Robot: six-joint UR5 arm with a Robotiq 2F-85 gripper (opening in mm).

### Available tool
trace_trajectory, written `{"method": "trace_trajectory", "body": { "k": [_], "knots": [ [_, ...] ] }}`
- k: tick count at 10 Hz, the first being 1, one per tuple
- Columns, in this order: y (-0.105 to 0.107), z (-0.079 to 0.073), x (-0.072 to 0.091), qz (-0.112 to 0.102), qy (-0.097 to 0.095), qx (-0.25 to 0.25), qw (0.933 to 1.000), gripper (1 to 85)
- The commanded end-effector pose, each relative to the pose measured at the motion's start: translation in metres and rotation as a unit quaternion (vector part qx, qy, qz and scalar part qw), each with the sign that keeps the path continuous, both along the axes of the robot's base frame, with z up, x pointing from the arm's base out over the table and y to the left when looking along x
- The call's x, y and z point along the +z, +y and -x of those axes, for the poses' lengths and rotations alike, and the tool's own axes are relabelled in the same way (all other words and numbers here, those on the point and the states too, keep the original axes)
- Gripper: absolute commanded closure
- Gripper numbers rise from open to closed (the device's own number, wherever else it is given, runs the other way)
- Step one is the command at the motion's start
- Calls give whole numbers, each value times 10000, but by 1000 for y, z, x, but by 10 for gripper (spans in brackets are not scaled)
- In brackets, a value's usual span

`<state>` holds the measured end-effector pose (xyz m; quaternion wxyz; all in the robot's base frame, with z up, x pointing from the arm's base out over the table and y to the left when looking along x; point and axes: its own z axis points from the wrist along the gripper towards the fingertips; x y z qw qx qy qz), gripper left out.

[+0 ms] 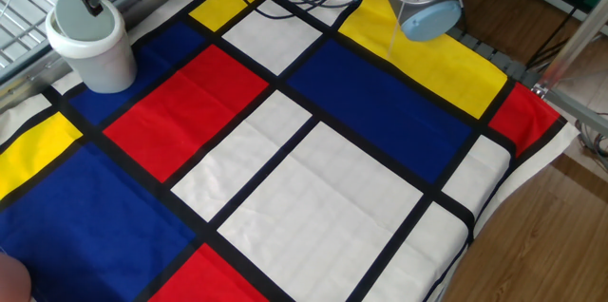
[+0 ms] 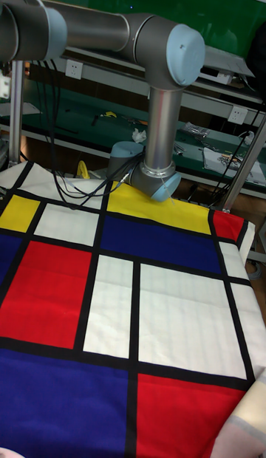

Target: Put the garbage in the trash can

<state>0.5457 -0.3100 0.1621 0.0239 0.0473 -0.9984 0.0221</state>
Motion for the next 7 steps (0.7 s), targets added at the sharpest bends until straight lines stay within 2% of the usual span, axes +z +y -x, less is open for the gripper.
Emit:
{"method": "trace_trajectory", "body": {
  "k": [1, 3, 5, 7],
  "knots": [
    [-3, -6, -15, -130, -152, 36, 9998, 847],
    [0, -8, -21, -145, -221, 23, 9996, 847],
    [3, -5, -8, -35, -94, -35, 9999, 847],
    [7, -6, -8, -50, -95, -66, 9999, 847]
  ]
}}
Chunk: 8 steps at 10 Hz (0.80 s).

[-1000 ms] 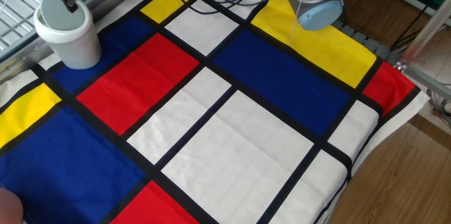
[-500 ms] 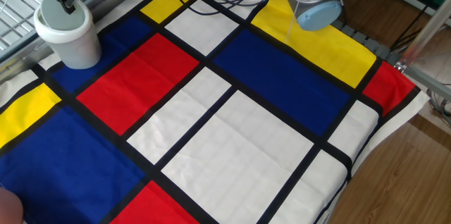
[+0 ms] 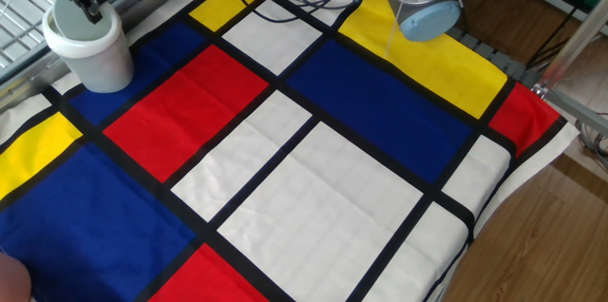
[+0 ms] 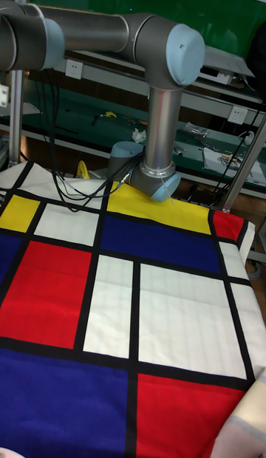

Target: Put the garbage in the trash can

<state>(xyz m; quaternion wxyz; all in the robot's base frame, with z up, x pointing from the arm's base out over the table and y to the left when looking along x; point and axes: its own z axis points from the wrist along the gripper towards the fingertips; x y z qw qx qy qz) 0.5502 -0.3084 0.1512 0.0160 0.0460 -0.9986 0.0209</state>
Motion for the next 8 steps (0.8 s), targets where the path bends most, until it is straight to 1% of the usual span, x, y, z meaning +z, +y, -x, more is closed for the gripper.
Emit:
{"method": "trace_trajectory", "body": {
  "k": [1, 3, 4, 6, 8],
  "knots": [
    [6, -3, 0, -4, -49, -83, 10000, 847],
    [13, -4, -7, 4, -122, -155, 9998, 847],
    [13, -5, -8, 73, -154, -168, 9997, 847],
    [15, -5, -2, 35, -169, -168, 9997, 847],
    [9, 0, 12, 51, -100, -156, 9998, 847]
  ]
}}
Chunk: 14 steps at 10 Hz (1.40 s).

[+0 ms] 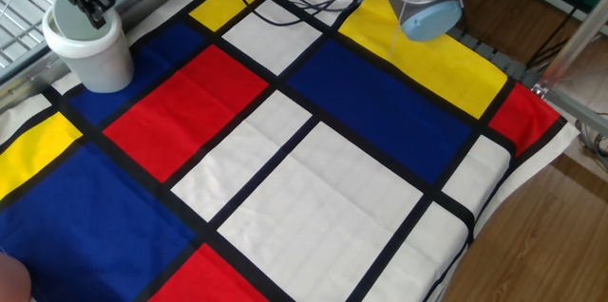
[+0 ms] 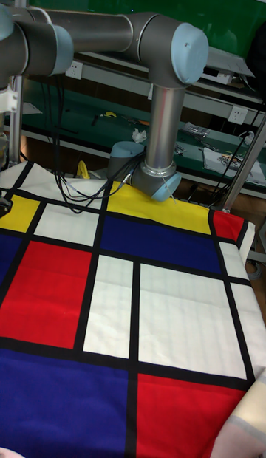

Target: Put the garbage in the trash can

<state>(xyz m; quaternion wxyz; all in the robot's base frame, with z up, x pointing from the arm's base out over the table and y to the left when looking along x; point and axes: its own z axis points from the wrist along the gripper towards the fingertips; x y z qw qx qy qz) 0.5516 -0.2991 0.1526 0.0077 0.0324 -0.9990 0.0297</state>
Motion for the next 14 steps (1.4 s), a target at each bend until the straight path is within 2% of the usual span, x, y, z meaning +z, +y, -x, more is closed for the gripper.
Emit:
{"method": "trace_trajectory", "body": {
  "k": [1, 4, 7, 14],
  "knots": [
    [-4, 5, 20, -36, 36, -18, 10000, 847],
    [-14, 6, 36, -45, 79, 48, 9999, 847],
    [-33, 0, 48, -88, 152, 244, 9995, 847],
    [-49, -11, 34, -150, 60, 411, 9990, 847]
  ]
}}
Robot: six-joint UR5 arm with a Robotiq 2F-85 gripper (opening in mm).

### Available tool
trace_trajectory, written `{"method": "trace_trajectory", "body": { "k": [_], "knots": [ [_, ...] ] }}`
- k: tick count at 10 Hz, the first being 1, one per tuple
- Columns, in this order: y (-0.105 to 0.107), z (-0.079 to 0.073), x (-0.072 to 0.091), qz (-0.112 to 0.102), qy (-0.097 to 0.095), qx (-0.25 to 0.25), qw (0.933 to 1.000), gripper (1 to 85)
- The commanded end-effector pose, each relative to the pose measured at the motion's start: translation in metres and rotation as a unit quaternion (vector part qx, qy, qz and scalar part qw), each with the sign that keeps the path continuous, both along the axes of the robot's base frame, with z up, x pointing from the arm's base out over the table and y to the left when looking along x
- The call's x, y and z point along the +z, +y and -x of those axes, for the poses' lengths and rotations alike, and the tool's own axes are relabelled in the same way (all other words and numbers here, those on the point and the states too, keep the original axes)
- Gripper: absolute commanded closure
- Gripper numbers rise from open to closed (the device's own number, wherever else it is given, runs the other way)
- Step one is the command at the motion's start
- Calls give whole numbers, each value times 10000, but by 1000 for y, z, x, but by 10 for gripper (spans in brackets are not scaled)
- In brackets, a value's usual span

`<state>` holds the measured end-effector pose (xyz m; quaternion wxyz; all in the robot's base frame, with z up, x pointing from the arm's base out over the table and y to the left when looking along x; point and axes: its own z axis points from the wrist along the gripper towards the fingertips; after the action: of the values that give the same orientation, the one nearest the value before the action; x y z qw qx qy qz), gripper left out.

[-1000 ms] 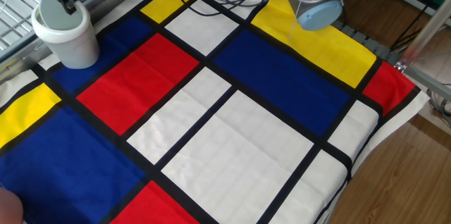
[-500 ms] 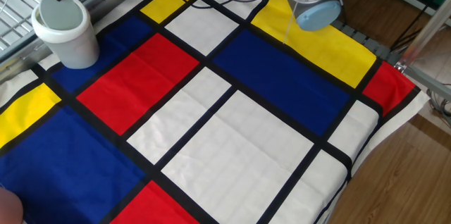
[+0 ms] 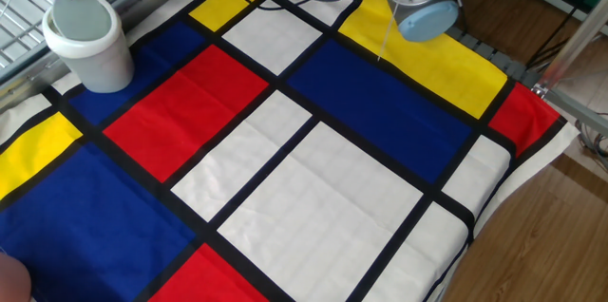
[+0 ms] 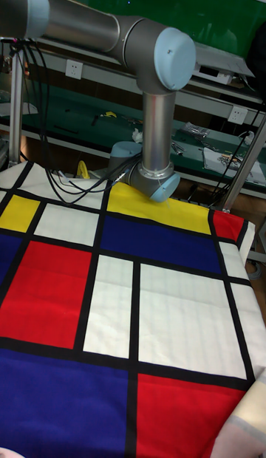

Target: Put the garbage in the trash can

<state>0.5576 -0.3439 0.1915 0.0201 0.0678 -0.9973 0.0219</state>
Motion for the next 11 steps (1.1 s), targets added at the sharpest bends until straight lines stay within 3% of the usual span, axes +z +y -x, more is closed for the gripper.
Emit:
{"method": "trace_trajectory", "body": {
  "k": [1, 11],
  "knots": [
    [-5, -6, -7, -93, -97, 76, 9999, 847],
    [-3, -17, -32, -398, -335, 237, 9984, 847]
  ]
}}
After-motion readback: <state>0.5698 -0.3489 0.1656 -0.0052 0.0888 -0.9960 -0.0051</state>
